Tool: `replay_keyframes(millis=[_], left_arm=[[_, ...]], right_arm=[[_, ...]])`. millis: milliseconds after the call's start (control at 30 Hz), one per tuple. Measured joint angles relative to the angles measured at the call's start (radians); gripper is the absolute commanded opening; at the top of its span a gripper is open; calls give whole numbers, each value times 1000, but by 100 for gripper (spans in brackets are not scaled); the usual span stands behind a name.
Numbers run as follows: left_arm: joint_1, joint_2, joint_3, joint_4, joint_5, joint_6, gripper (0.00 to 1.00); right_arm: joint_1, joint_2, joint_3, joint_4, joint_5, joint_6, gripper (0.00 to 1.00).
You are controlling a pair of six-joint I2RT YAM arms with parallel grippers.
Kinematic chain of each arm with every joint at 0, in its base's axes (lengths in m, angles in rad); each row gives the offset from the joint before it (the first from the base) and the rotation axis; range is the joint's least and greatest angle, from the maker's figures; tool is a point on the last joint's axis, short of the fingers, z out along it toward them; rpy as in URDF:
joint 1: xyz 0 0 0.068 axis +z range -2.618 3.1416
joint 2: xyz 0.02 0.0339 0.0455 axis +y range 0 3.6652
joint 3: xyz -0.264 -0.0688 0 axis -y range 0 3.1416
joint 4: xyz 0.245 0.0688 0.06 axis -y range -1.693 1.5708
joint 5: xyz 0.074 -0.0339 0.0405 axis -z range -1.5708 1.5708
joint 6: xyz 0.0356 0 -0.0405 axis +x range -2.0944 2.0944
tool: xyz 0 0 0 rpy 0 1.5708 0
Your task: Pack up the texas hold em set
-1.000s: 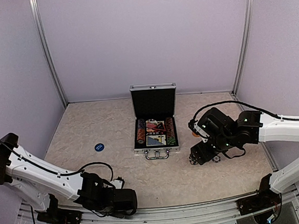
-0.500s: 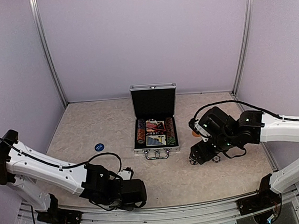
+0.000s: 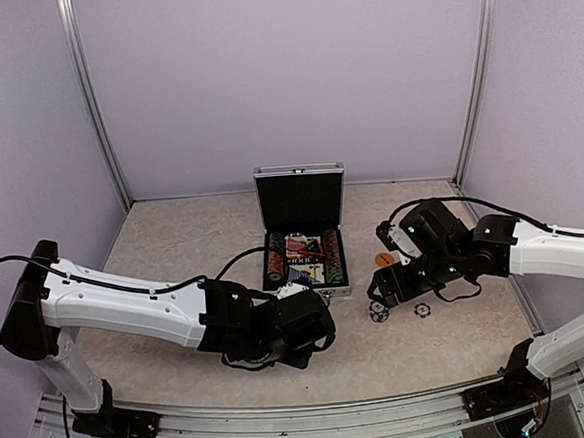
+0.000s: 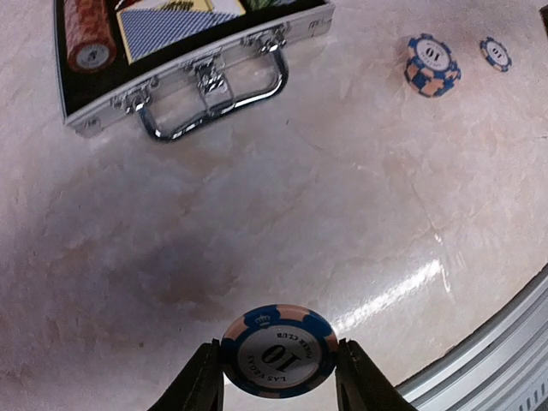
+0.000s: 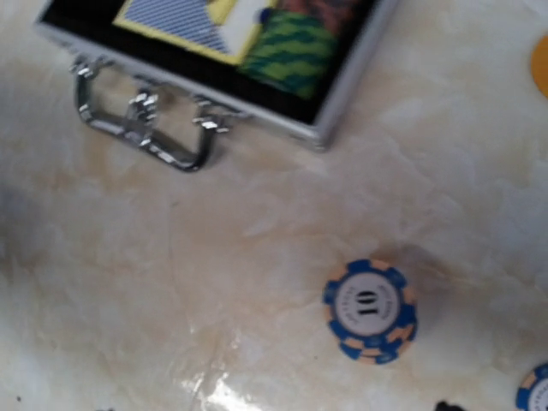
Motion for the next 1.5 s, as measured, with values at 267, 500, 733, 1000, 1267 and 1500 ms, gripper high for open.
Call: replay_keyframes(millis=[267, 500, 733, 1000, 1267, 1500], left_arm=[[54, 116, 208, 85, -9, 199, 43], [82, 273, 393, 116, -3, 312, 43], [92, 285, 396, 156, -1, 379, 43], [90, 225, 337, 249, 36, 433, 43], [67, 161, 309, 308, 53, 462, 43], [63, 154, 296, 323, 69, 473, 43]], right_arm=[[-96, -39, -36, 41, -94, 34, 79], [-111, -39, -36, 29, -91, 53, 79], [-169, -66, -62, 60, -192, 65, 78], [-195, -54, -64, 168, -377, 76, 71], [-196, -15, -71, 270, -541, 88, 56], [-200, -6, -88, 315, -635, 82, 18]])
